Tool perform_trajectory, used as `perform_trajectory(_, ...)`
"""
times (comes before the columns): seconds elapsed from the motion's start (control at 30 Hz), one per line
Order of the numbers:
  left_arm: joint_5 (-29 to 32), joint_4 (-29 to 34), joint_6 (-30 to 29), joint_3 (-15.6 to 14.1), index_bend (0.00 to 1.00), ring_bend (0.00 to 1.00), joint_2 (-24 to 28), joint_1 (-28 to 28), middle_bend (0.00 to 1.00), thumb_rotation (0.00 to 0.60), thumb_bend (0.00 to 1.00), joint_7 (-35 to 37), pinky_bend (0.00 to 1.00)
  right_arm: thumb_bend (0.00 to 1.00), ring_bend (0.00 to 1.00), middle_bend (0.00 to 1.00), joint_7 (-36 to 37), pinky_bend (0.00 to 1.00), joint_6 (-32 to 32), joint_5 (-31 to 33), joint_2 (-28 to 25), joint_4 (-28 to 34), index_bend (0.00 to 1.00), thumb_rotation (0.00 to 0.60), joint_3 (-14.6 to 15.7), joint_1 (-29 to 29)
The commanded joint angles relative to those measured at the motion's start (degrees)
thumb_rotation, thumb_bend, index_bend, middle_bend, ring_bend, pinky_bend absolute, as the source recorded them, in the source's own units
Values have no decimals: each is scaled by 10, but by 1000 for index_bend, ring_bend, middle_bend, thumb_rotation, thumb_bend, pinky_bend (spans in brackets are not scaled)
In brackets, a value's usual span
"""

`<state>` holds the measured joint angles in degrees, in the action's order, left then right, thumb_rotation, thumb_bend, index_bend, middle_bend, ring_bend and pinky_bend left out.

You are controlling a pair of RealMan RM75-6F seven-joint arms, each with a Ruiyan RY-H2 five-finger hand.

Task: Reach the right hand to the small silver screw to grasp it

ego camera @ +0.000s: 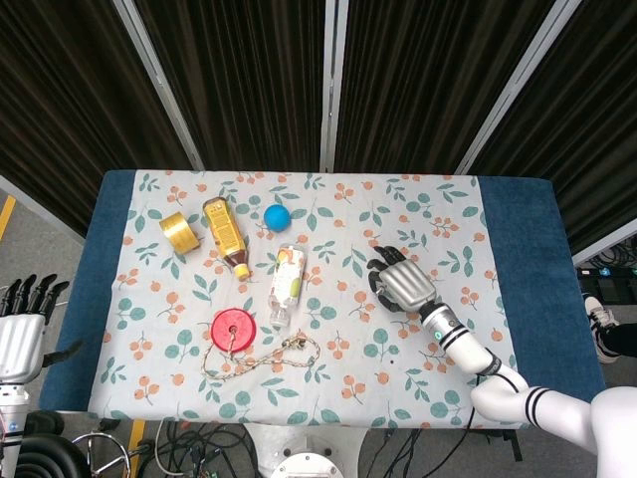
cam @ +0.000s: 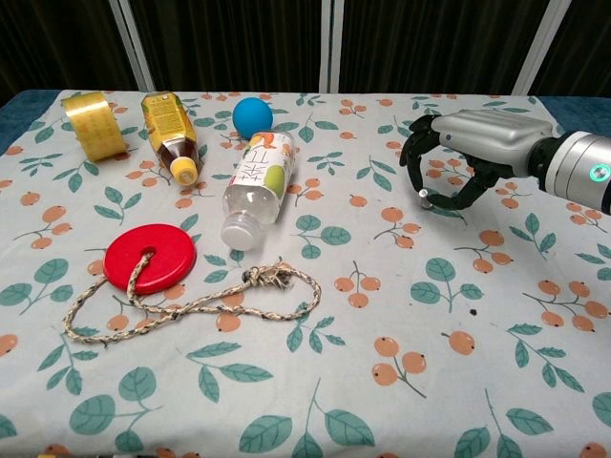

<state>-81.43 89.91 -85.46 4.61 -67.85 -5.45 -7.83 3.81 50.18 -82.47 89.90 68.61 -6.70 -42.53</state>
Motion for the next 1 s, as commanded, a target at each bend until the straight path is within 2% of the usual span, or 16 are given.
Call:
perform_trajectory(0.03,0,1,1,0,159,0,0,0,89,600,0,-1,0,321,26,251,122,87,-13,15,-19,11,577,600,-12,7)
perform_trajectory(0.2,2,2,3,-1,159,0,0,-1,88,600,0,-4,0,322,26,250,215,83,-33,12,-19,-6,577,600,-11,2)
perform_trajectory(0.4,3,2,4,-1,159,0,0,-1,89,600,0,-4,0,321,26,249,251,75,-51,8,-10,-30,579,600,-9,-10)
perform_trajectory(0.63,1,0,2,-1,159,0,-1,0,88,600,0,0,0,321,25,238,245,56,-73,18,-2,-45,574,600,-10,-22)
perform_trajectory(1.0,2,-2,4,-1,159,0,-2,0,89,600,0,1,0,320,25,209,230,14,-78,28,-1,-46,414,600,-11,-25)
